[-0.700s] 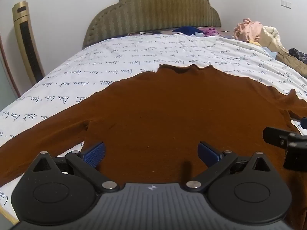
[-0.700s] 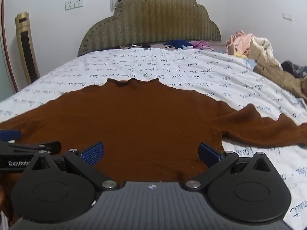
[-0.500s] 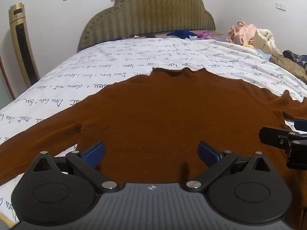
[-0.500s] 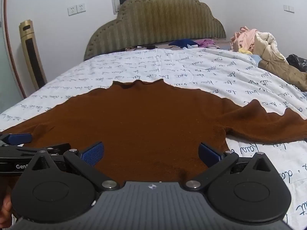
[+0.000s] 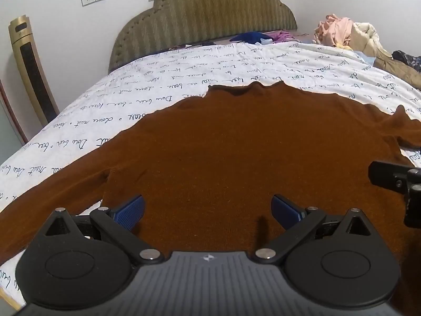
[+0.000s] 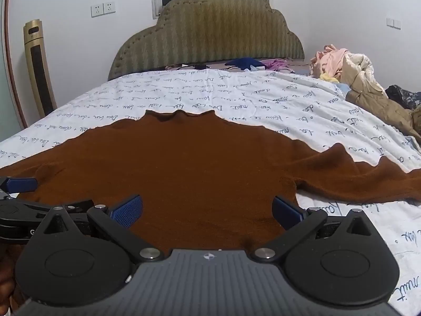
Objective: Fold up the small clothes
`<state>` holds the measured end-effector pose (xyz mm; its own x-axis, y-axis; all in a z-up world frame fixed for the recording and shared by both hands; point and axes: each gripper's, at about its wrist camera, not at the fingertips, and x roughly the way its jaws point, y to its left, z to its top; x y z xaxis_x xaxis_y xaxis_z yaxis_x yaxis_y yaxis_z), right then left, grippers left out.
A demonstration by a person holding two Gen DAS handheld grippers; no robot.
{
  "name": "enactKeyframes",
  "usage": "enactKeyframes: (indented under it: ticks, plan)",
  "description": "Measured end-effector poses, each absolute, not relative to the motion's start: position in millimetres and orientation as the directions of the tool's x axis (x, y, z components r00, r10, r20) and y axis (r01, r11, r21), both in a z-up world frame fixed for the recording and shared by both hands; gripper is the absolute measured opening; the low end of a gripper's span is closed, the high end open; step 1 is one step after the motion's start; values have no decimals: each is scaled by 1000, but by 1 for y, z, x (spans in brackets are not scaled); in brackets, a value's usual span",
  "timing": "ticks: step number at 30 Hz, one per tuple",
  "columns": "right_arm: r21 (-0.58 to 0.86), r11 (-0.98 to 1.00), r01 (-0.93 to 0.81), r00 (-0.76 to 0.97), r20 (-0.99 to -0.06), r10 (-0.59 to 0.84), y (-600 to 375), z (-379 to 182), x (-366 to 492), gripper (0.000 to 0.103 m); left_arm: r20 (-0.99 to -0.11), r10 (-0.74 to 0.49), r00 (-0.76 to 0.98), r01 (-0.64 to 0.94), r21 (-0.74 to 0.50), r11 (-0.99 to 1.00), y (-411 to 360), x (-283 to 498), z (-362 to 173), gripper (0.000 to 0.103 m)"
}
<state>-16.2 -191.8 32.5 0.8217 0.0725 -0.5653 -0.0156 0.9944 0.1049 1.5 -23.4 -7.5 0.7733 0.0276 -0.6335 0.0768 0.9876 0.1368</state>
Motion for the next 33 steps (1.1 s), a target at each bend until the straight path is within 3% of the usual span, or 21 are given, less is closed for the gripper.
enactKeyframes:
  ticks: [12,21,33]
  plan:
    - [85,995,-43,867,-491,79,-200,40,-28,103,-656,-9,755,70,67,995,-12,9,-10,103]
    - [109,989,-98,856,-497,140,-199,39,-28,103,-669,-18,743,65,45,997,-10,13,-15,103]
    - [40,997,-65,862,-501,76,-199,37,-31,103,-677,-29,735,69,32,997,-10,14,-19,103]
